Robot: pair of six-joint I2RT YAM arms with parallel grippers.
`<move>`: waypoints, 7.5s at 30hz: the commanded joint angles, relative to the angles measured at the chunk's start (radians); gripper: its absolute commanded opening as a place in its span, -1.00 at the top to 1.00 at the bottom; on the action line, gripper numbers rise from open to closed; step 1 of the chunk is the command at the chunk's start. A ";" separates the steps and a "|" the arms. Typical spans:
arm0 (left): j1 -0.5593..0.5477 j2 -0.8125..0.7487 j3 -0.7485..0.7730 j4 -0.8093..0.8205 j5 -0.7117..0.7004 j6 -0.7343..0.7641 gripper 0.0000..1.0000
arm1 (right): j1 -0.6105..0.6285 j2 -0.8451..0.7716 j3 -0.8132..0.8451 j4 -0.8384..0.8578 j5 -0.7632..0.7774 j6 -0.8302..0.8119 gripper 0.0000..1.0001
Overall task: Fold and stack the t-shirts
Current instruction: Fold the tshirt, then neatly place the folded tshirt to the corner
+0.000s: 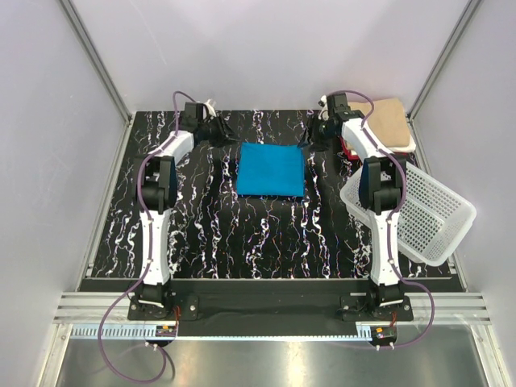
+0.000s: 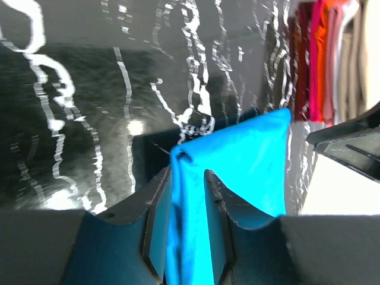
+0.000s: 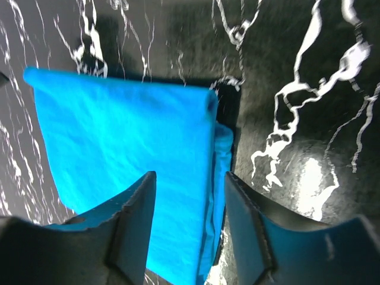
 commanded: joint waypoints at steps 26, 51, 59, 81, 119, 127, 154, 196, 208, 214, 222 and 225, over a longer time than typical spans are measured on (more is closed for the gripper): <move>-0.013 0.184 0.152 0.211 0.182 -0.116 0.60 | -0.032 0.114 -0.084 0.127 -0.151 -0.140 1.00; -0.085 -0.217 -0.218 0.074 0.076 0.028 0.42 | -0.050 -0.196 -0.299 0.189 -0.097 0.061 0.09; -0.113 -0.033 -0.093 0.074 0.099 -0.005 0.44 | 0.008 -0.313 -0.509 0.283 -0.198 0.079 0.57; -0.090 -0.349 -0.176 -0.090 0.207 0.034 0.40 | 0.019 -0.358 -0.568 0.315 -0.110 0.015 -0.07; -0.182 -0.977 -0.798 -0.151 0.101 0.303 0.36 | 0.040 0.189 0.067 -0.005 -0.077 -0.191 0.05; -0.183 -0.979 -0.801 -0.153 0.087 0.311 0.36 | 0.046 0.186 0.086 -0.003 -0.019 -0.201 0.77; -0.179 -0.957 -0.800 -0.159 0.107 0.303 0.35 | 0.045 -0.331 0.069 -0.078 0.320 -0.470 1.00; -0.145 -0.896 -0.798 -0.156 0.139 0.289 0.34 | -0.340 -0.034 0.652 -0.206 0.249 -0.655 1.00; -0.147 -0.864 -0.806 -0.154 0.124 0.295 0.35 | -0.428 0.158 0.687 0.084 0.156 -0.663 1.00; -0.148 -0.836 -0.798 -0.153 0.144 0.291 0.35 | -0.415 0.014 0.548 0.107 0.067 -0.672 1.00; -0.147 -0.841 -0.796 -0.154 0.147 0.291 0.35 | -0.406 -0.278 0.080 0.365 -0.057 -0.703 1.00; -0.147 -0.841 -0.796 -0.151 0.148 0.289 0.35 | -0.405 -0.364 -0.078 0.504 -0.090 -0.698 1.00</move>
